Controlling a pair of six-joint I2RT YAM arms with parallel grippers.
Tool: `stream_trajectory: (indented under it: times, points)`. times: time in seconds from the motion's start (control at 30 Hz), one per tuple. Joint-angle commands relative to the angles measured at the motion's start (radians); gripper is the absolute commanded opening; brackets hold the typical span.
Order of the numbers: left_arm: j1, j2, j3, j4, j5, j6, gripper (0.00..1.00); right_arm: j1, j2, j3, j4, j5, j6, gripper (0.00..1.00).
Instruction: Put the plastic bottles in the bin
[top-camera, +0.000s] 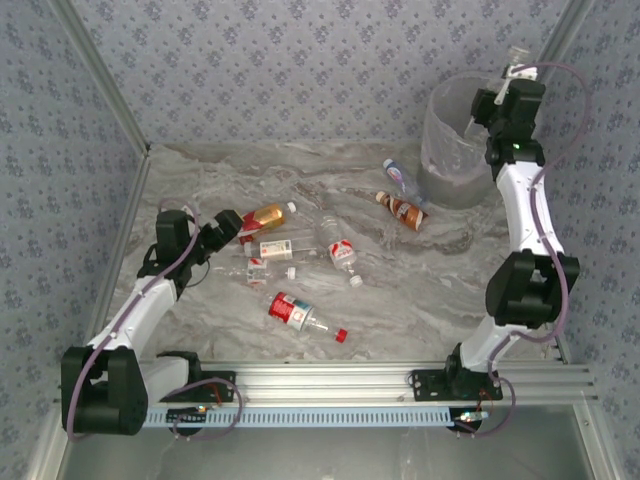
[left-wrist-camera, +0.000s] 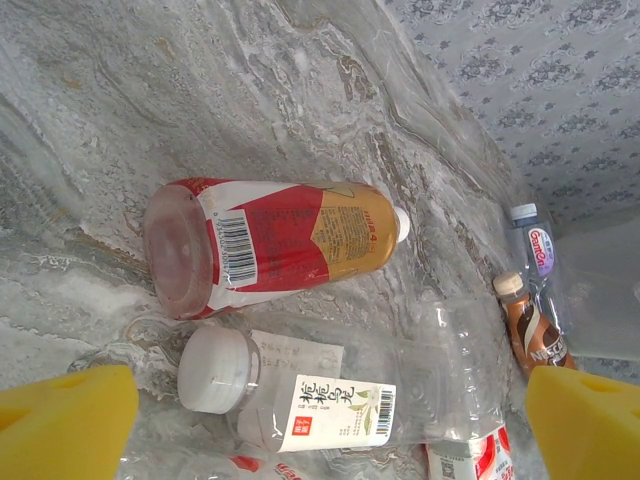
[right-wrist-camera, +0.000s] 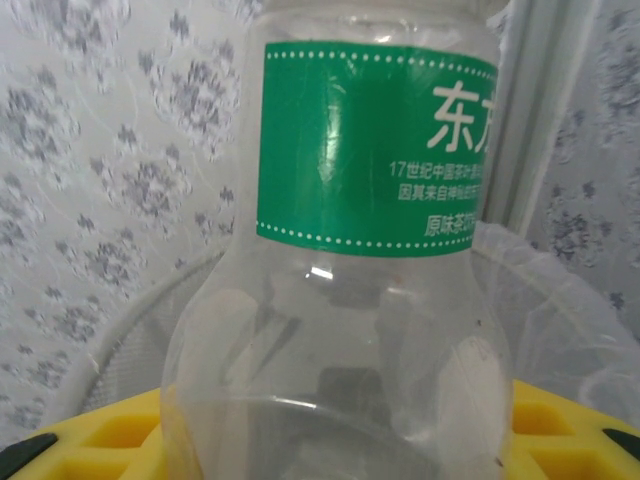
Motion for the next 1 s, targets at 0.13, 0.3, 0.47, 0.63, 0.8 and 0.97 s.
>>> stream_trajectory:
  times: [0.13, 0.3, 0.47, 0.63, 0.8, 0.97]
  points:
    - [-0.006, -0.003, 0.031, -0.012, 0.004, 0.005, 1.0, -0.002, 0.098, 0.098, -0.091, -0.073, -0.139, 0.53]
    - [-0.007, -0.002, 0.03, -0.017, 0.0, 0.007, 0.99, -0.003, 0.142, 0.126, -0.165, -0.1, -0.128, 0.55]
    - [-0.006, 0.0, 0.03, -0.023, -0.009, 0.017, 0.99, -0.004, 0.19, 0.186, -0.269, -0.042, -0.101, 0.63]
    - [-0.007, 0.009, 0.035, -0.025, -0.008, 0.02, 1.0, -0.005, 0.234, 0.276, -0.389, 0.004, -0.064, 0.73]
    - [-0.007, 0.015, 0.035, -0.023, -0.008, 0.021, 0.99, -0.004, 0.226, 0.295, -0.414, 0.011, -0.037, 0.76]
    - [-0.007, 0.02, 0.035, -0.022, -0.007, 0.021, 0.99, -0.002, 0.212, 0.311, -0.436, 0.036, -0.009, 0.82]
